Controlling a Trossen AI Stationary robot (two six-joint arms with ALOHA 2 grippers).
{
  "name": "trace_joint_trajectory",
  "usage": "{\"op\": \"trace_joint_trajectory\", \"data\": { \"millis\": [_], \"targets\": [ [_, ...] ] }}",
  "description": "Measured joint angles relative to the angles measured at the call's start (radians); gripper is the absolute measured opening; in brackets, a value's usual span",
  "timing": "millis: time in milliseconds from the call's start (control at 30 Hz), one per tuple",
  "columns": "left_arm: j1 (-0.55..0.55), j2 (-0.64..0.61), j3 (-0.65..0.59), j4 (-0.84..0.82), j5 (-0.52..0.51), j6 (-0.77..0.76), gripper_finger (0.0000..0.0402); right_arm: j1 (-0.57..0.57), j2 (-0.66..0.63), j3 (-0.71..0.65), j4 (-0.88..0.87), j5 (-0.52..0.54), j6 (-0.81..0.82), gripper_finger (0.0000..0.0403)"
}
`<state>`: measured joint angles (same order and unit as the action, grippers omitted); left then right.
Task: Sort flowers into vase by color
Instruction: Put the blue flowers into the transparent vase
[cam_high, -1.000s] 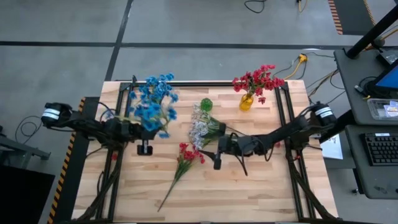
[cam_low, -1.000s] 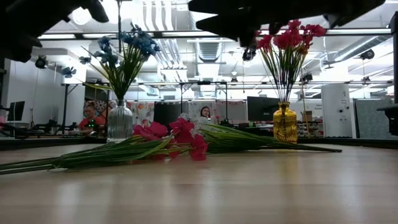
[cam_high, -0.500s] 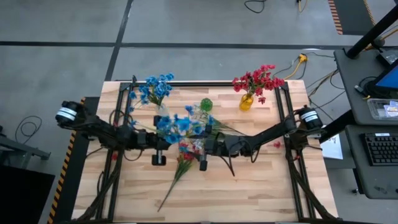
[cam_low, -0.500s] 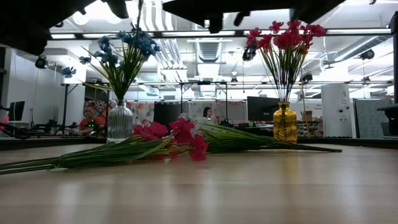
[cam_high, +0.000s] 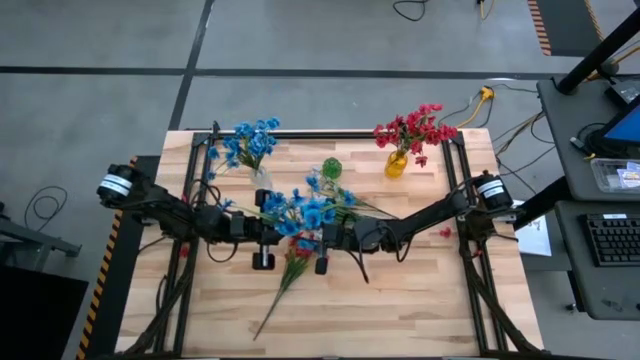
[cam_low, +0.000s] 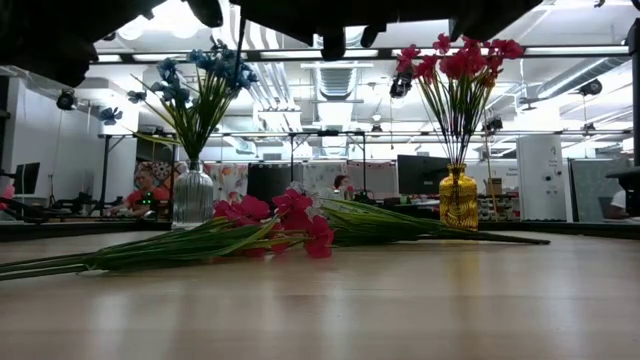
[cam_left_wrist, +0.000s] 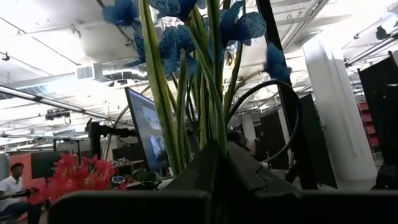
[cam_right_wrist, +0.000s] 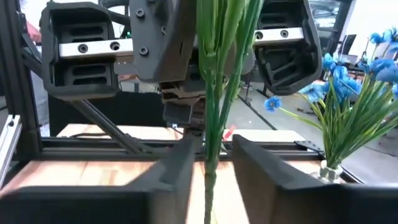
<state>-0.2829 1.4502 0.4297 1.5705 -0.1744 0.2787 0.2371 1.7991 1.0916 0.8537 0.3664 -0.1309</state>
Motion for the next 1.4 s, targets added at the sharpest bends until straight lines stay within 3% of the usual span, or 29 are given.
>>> {"op": "trace_joint_trajectory", "data": {
  "millis": [133, 333, 467, 567, 700, 867, 1167, 1400],
  "targets": [
    [0.0, -0.005, -0.013, -0.001, 0.0, -0.01, 0.0, 0.0, -0.011, 0.0, -0.061, 0.0, -0.016, 0.0023],
    [0.0, -0.006, -0.028, -0.018, 0.001, -0.017, 0.0027, 0.0, -0.059, 0.017, -0.229, 0.001, -0.018, 0.0016],
    [0.0, -0.007, -0.038, -0.032, -0.002, -0.021, 0.0078, 0.0, -0.101, 0.035, -0.38, 0.001, -0.006, 0.0015],
    [-0.001, -0.009, -0.044, -0.051, -0.061, -0.033, 0.0131, 0.0, -0.13, 0.045, -0.487, 0.002, 0.009, 0.0015],
    [-0.002, -0.011, -0.056, -0.084, -0.169, -0.034, 0.0201, 0.0, -0.145, 0.048, -0.537, 0.004, 0.02, 0.0014],
    [-0.002, -0.013, -0.059, -0.128, -0.188, -0.034, 0.0258, 0.0, -0.148, 0.047, -0.561, 0.05, 0.02, 0.0014],
    [-0.002, -0.068, -0.06, -0.275, -0.262, -0.064, 0.0281, 0.0, -0.21, 0.046, -0.658, 0.056, 0.019, 0.0013],
    [-0.001, -0.101, -0.036, -0.372, -0.244, -0.116, 0.0281, 0.0, -0.209, 0.046, -0.625, 0.051, -0.009, 0.0013]
  ]
}}
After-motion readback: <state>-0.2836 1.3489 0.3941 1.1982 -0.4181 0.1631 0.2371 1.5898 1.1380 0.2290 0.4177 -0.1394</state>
